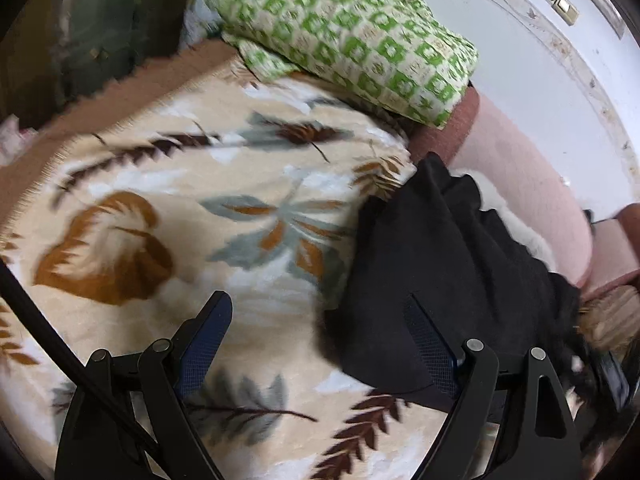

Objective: Fold large clothes

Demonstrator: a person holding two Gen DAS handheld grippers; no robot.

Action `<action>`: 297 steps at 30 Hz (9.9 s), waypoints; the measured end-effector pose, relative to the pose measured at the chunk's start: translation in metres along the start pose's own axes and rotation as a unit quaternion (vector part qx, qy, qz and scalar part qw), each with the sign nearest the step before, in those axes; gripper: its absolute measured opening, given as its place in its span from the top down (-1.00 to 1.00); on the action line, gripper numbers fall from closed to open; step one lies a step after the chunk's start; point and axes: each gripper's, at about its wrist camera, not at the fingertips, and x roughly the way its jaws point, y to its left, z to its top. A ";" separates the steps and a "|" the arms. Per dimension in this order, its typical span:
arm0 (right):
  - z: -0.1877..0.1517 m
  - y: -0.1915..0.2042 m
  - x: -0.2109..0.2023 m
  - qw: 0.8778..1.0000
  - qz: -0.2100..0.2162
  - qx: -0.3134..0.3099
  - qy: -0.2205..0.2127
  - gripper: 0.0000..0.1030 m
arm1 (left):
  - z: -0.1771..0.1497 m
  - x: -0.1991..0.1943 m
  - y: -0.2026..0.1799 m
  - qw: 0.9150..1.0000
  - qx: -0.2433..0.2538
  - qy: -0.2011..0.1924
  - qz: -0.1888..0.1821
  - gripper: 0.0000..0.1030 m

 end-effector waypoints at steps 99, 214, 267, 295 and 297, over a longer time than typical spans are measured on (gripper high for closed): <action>-0.092 -0.024 -0.083 0.982 -0.121 -0.063 -0.129 -0.77 | -0.064 -0.059 -0.077 0.985 0.150 -0.055 0.062 -0.44; -0.255 0.037 -0.328 0.964 -0.060 -0.090 -0.244 -0.99 | -0.225 -0.315 -0.063 0.951 0.205 -0.230 0.022 -0.94; -0.216 -0.023 -0.167 0.986 -0.127 -0.088 -0.069 -0.99 | -0.215 -0.102 -0.098 0.966 0.252 0.000 0.060 -0.94; -0.222 -0.018 -0.176 0.985 -0.136 -0.088 -0.068 -0.99 | -0.225 -0.124 -0.103 0.964 0.263 -0.020 0.041 -0.94; -0.223 -0.018 -0.176 0.985 -0.135 -0.087 -0.067 -0.99 | -0.225 -0.124 -0.103 0.964 0.262 -0.021 0.041 -0.94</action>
